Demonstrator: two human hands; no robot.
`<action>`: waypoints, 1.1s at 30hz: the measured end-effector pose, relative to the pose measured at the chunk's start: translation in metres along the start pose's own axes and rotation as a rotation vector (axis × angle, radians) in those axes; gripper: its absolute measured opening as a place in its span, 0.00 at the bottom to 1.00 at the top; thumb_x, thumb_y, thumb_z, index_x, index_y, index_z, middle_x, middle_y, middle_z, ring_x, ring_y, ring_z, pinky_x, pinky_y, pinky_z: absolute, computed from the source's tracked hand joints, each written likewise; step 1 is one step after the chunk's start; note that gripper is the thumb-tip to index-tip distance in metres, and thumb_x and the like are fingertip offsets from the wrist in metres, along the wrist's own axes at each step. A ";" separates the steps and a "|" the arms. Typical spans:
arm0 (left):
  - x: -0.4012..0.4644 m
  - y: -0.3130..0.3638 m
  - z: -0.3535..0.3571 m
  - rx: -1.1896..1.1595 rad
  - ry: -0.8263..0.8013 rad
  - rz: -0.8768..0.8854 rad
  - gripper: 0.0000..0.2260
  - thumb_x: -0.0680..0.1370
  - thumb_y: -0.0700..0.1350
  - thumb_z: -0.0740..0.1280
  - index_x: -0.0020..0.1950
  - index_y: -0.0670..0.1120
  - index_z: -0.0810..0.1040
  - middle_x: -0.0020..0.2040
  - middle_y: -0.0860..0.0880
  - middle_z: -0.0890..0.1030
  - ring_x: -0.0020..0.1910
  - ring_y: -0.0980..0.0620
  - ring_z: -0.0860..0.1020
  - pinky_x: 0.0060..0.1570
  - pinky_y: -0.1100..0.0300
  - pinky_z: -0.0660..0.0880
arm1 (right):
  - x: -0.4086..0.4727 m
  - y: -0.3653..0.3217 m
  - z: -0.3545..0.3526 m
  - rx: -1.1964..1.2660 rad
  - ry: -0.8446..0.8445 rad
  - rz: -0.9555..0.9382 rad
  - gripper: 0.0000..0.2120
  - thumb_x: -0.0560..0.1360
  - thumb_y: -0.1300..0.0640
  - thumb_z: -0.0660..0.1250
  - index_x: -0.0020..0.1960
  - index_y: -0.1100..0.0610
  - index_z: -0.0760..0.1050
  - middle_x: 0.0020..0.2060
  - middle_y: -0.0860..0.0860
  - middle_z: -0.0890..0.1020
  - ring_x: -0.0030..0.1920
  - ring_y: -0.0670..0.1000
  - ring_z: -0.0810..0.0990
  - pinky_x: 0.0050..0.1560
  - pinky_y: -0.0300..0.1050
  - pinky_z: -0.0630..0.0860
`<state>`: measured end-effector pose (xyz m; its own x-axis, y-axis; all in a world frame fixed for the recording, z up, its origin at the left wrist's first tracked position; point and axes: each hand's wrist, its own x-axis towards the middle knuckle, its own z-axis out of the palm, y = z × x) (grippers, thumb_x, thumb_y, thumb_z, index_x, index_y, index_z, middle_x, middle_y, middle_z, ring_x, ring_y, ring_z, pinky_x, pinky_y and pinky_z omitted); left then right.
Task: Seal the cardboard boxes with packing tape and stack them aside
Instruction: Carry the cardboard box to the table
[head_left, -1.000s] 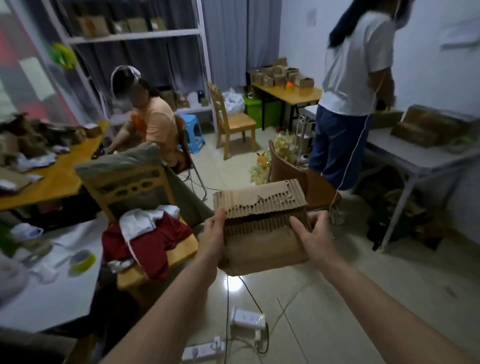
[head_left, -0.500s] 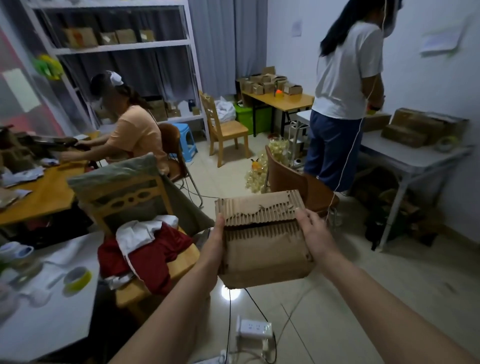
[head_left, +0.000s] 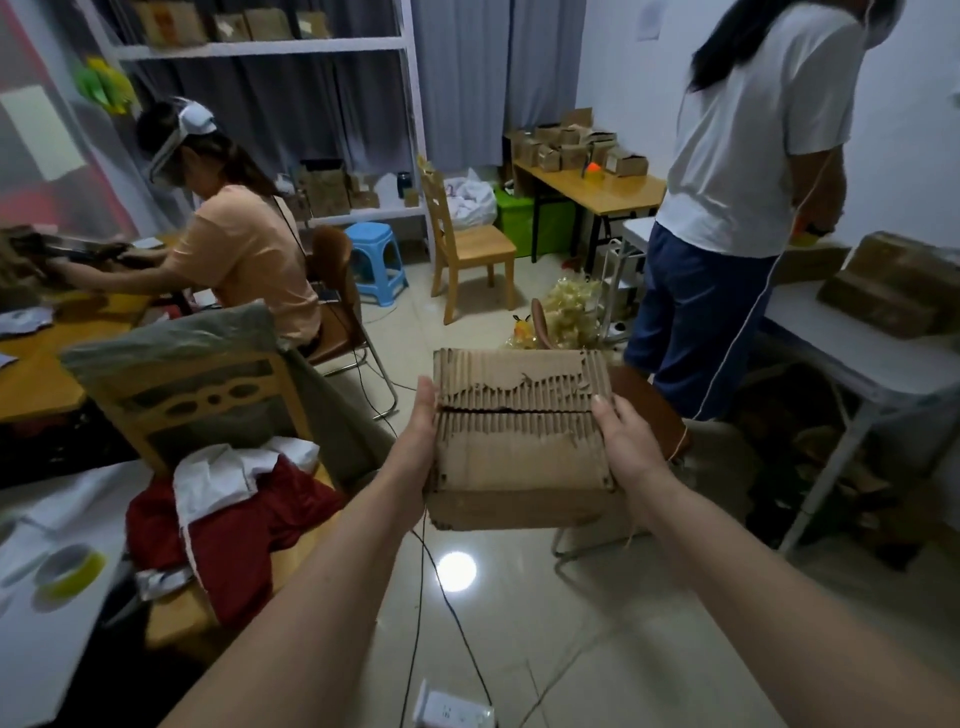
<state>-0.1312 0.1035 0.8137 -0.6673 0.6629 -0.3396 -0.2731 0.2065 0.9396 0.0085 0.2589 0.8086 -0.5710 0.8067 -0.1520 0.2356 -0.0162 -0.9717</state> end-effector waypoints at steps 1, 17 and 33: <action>0.012 0.008 0.009 -0.010 0.004 0.010 0.31 0.76 0.70 0.44 0.59 0.54 0.77 0.55 0.45 0.81 0.56 0.44 0.79 0.56 0.48 0.75 | 0.016 -0.006 -0.009 -0.008 -0.005 -0.006 0.17 0.83 0.48 0.52 0.69 0.51 0.68 0.58 0.51 0.78 0.57 0.52 0.77 0.49 0.44 0.74; 0.178 0.062 0.033 -0.031 0.100 0.012 0.28 0.78 0.69 0.46 0.57 0.55 0.79 0.56 0.47 0.83 0.57 0.46 0.80 0.56 0.48 0.75 | 0.208 -0.038 -0.010 -0.023 -0.090 -0.085 0.17 0.83 0.49 0.52 0.66 0.54 0.71 0.56 0.52 0.79 0.57 0.53 0.78 0.57 0.54 0.76; 0.519 0.205 -0.077 0.065 0.091 0.026 0.24 0.80 0.65 0.51 0.66 0.54 0.75 0.59 0.50 0.80 0.61 0.48 0.75 0.66 0.48 0.69 | 0.544 -0.124 0.152 -0.022 -0.030 -0.100 0.17 0.83 0.52 0.53 0.67 0.57 0.70 0.57 0.52 0.78 0.58 0.54 0.76 0.57 0.48 0.72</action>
<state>-0.5871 0.4339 0.8270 -0.7345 0.6014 -0.3145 -0.2108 0.2384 0.9480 -0.4509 0.6102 0.8188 -0.6158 0.7857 -0.0597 0.1933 0.0772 -0.9781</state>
